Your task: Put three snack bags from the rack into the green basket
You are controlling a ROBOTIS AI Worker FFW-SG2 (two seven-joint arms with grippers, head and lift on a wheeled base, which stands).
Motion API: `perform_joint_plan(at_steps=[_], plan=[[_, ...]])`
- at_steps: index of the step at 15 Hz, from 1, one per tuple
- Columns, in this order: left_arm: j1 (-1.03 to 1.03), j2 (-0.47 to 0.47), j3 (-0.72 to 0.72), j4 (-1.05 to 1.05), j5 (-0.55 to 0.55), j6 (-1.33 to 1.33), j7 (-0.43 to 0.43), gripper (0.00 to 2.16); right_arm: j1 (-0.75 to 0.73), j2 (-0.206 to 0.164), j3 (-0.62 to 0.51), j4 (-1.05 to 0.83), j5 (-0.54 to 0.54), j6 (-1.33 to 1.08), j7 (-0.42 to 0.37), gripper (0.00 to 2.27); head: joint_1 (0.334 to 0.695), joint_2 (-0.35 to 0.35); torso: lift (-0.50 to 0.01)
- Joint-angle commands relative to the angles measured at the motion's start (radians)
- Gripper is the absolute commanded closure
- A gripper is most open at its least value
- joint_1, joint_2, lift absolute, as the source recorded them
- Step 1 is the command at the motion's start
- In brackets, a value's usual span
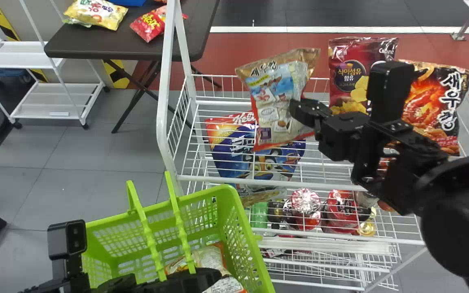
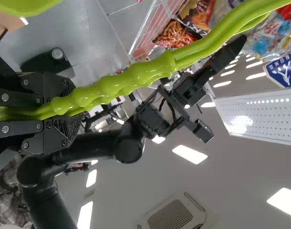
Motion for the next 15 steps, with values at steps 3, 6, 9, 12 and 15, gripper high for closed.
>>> perform_joint_plan(at_steps=[3, 6, 9, 12, 15], plan=[[-0.01, -0.002, -0.004, 0.01, 0.0, -0.003, 0.002, 2.15, 0.07, -0.028, -0.055, -0.15, -0.184, 0.289, 0.013, 2.25, 0.695, 0.073, 0.0], [-0.011, -0.005, -0.012, 0.01, 0.0, -0.003, 0.004, 2.15, 0.088, -0.031, -0.043, -0.182, -0.269, 0.418, 0.014, 2.25, 0.695, 0.115, 0.0], [-0.011, -0.007, -0.018, 0.011, 0.0, -0.006, 0.01, 2.15, 0.097, -0.016, -0.015, -0.18, -0.33, 0.47, 0.003, 2.25, 0.695, 0.156, 0.0], [-0.011, -0.008, -0.026, 0.014, 0.0, -0.012, 0.017, 2.15, 0.102, 0.002, 0.009, -0.179, -0.399, 0.513, -0.014, 2.25, 0.695, 0.218, 0.0], [-0.013, -0.008, -0.03, 0.014, 0.009, -0.018, 0.019, 2.15, 0.107, 0.01, 0.052, -0.144, -0.424, 0.52, -0.035, 2.25, 0.695, 0.26, 0.0]])
